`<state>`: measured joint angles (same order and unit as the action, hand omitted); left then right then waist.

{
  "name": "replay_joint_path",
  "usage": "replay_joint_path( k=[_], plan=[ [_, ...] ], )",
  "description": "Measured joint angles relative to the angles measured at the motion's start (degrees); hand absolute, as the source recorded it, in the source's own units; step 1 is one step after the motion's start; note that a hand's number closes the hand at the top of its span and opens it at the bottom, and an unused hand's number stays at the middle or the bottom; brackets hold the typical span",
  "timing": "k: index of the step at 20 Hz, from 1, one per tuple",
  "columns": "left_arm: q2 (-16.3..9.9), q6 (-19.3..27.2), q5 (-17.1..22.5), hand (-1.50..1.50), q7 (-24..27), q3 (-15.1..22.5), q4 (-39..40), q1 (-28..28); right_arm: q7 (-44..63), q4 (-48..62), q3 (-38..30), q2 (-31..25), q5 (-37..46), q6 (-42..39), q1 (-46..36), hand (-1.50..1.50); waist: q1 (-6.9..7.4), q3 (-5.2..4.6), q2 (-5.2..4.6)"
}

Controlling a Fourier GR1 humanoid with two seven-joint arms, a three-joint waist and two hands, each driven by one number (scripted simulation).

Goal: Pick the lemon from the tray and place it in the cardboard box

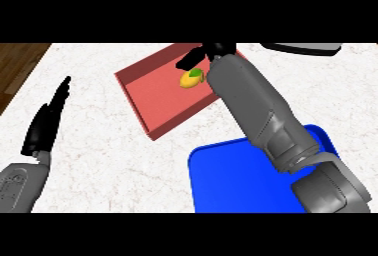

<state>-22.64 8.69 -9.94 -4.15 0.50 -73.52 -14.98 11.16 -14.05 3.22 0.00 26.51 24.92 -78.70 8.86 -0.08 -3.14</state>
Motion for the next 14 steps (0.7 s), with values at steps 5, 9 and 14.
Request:
replay_joint_path(
  k=[5,9,14],
  plan=[
    [-0.2,-0.6,0.3,0.0,0.2,-0.3,0.3,-0.3,-5.5,-0.9,-1.6,0.0,-2.5,4.7,0.0,-1.5,0.13,0.03,0.14],
    [-0.1,0.0,0.2,0.0,0.5,-0.8,0.7,0.3,-10.4,-2.4,-4.7,0.0,-6.2,9.1,0.7,-1.5,-0.73,0.07,0.47],
    [-0.6,0.5,0.3,0.0,0.5,-2.0,0.1,2.2,-17.3,-3.8,-9.5,-0.5,-10.9,9.6,1.9,-1.5,-2.82,0.12,1.13]
  ],
)
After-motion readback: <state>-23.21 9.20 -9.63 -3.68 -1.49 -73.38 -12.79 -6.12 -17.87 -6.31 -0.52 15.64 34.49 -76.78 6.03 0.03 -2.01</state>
